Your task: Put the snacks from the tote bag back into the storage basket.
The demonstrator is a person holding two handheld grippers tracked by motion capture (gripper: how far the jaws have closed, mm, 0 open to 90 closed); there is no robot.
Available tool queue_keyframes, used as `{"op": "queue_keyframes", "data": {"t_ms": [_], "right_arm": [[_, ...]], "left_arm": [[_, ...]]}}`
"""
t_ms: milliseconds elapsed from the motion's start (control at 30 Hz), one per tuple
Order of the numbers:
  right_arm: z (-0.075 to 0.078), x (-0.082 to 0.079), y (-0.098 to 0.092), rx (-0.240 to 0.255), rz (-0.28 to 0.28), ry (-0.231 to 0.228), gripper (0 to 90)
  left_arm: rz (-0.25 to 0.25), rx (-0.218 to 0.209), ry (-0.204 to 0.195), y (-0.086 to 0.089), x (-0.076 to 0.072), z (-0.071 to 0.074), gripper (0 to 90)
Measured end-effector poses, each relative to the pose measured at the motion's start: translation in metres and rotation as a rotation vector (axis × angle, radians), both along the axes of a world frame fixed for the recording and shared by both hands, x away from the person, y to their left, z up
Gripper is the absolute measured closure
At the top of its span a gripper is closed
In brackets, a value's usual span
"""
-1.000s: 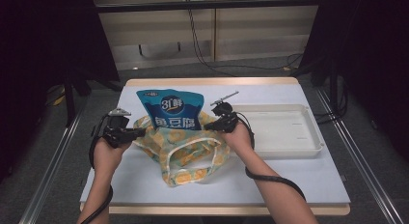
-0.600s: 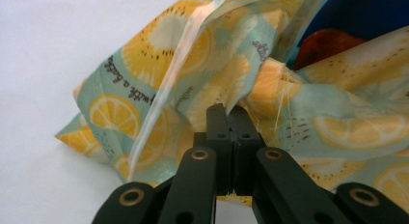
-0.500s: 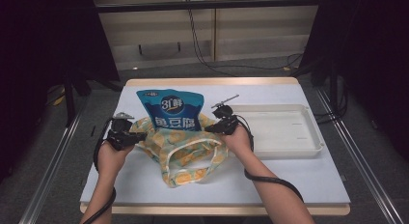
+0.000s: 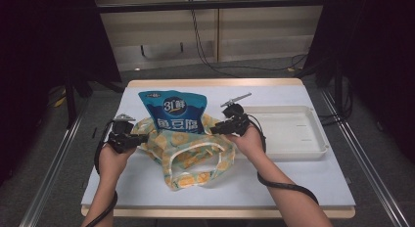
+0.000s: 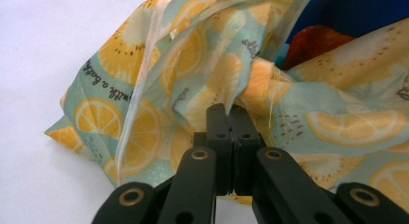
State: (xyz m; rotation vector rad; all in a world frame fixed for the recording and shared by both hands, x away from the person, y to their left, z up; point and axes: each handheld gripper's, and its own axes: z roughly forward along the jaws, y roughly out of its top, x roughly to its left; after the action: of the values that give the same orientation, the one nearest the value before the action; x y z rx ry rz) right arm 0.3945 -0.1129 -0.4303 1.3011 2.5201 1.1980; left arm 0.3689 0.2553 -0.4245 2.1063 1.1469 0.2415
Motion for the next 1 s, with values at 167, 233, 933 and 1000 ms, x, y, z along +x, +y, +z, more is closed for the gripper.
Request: {"op": "queue_keyframes", "data": {"t_ms": [167,233,933,1000], "right_arm": [[0.011,-0.004,-0.001,0.001,0.014,-0.026,59.1],[0.017,-0.006,-0.002,0.001,0.021,-0.035,60.1],[-0.003,-0.03,0.007,0.044,0.106,0.0,73.2],[-0.007,-0.031,0.008,0.044,0.106,0.002,73.1]], "left_arm": [[0.003,-0.014,-0.009,0.0,0.0,0.003,89.2],[0.001,-0.016,-0.007,0.001,0.0,0.004,89.2],[-0.011,-0.011,0.007,0.001,-0.001,0.001,88.8],[-0.008,-0.015,0.004,0.001,-0.001,0.0,88.8]]}}
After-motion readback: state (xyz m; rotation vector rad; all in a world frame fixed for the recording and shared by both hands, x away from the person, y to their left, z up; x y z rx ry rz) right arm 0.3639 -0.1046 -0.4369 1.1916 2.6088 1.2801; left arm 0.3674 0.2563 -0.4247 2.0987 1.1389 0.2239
